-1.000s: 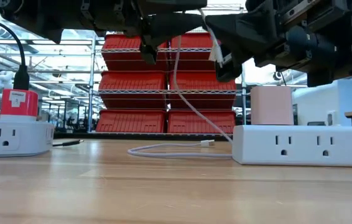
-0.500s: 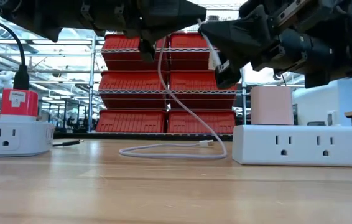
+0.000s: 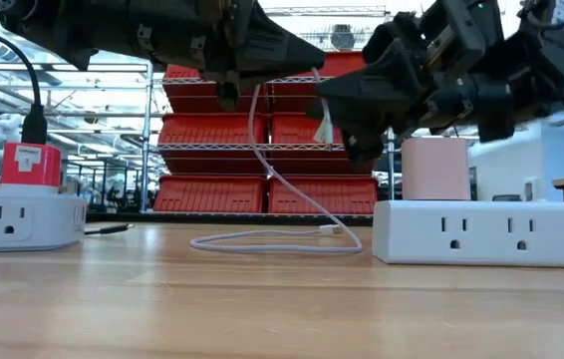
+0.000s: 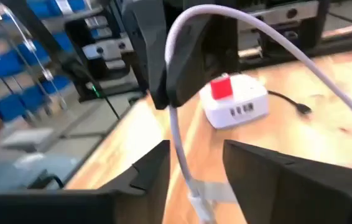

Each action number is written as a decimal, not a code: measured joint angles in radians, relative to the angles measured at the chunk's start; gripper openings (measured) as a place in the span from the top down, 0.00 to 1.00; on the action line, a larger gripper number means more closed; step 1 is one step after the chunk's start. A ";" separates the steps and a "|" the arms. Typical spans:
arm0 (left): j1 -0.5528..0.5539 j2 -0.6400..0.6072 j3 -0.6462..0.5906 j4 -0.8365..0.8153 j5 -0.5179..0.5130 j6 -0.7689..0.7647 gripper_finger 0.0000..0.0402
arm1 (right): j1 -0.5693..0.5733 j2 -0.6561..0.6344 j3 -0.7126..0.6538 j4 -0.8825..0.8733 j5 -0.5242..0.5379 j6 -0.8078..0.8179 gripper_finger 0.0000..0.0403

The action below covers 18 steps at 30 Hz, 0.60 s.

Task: Insert USB
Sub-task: Insert the pink charger cable into the pink charger adapter on the right white outlet extension

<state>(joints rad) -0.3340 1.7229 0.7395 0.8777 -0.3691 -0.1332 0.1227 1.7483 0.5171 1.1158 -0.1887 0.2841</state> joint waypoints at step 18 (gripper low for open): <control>0.000 0.000 0.000 0.057 -0.058 0.044 0.98 | 0.207 -0.258 0.002 -0.364 0.491 -0.057 0.63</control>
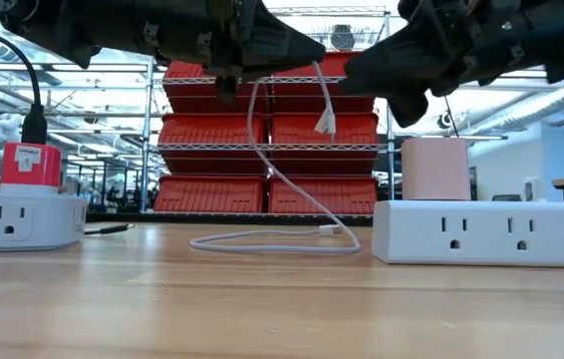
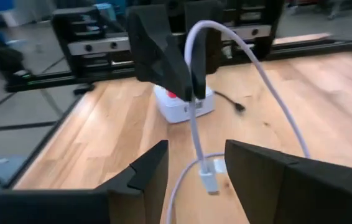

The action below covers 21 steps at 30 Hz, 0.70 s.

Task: Insert USB
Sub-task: Insert the pink charger cable into the pink charger adapter on the right white outlet extension

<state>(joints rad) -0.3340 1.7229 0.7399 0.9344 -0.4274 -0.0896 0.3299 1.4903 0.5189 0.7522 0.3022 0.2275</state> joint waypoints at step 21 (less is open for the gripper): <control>-0.002 0.000 0.004 0.003 0.001 0.001 0.98 | 0.046 0.120 0.130 -0.089 0.146 0.003 0.98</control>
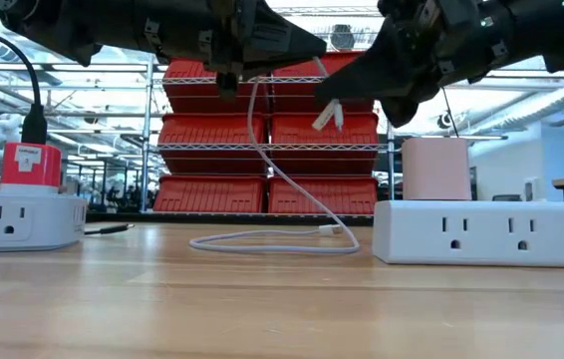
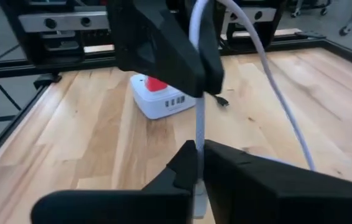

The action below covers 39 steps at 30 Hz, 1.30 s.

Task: Insert USB
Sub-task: Insert the pink charger cable into the pink charger adapter on the right white outlet extension

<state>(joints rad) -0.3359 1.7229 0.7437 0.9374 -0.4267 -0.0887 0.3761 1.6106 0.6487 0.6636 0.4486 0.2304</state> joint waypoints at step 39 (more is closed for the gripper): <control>0.000 0.180 0.286 -0.159 0.142 0.019 0.98 | 0.367 -0.042 0.000 -0.350 0.471 0.247 1.00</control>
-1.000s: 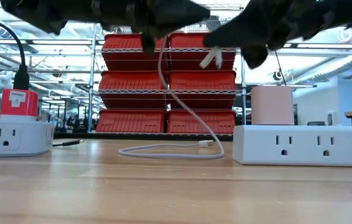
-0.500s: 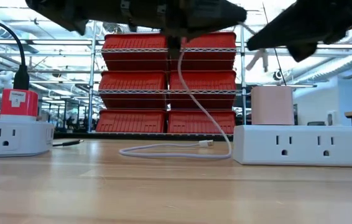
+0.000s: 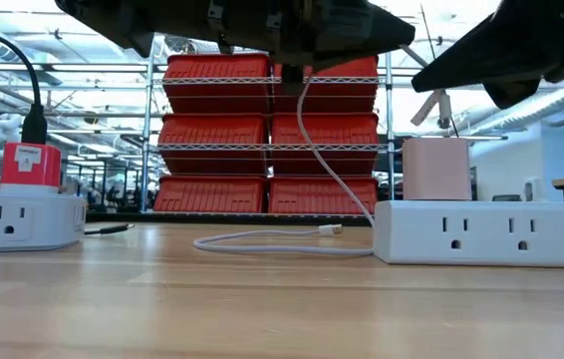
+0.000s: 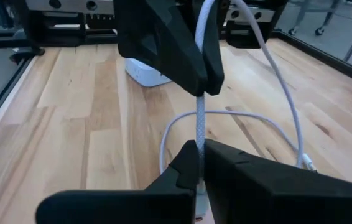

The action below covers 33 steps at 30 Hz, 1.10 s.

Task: Insert USB
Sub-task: Insert the pink charger cable into the pink charger adapter on the right white outlet extension

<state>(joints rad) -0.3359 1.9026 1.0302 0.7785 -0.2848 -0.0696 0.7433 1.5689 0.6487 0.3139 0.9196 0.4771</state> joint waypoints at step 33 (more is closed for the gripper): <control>0.001 0.000 -0.001 -0.042 -0.006 0.000 0.98 | -0.022 0.093 -0.002 0.105 -0.023 -0.099 1.00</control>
<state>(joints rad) -0.3351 1.9026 1.0291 0.7370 -0.2913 -0.0696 0.7210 1.6616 0.6472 0.4185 0.8966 0.3785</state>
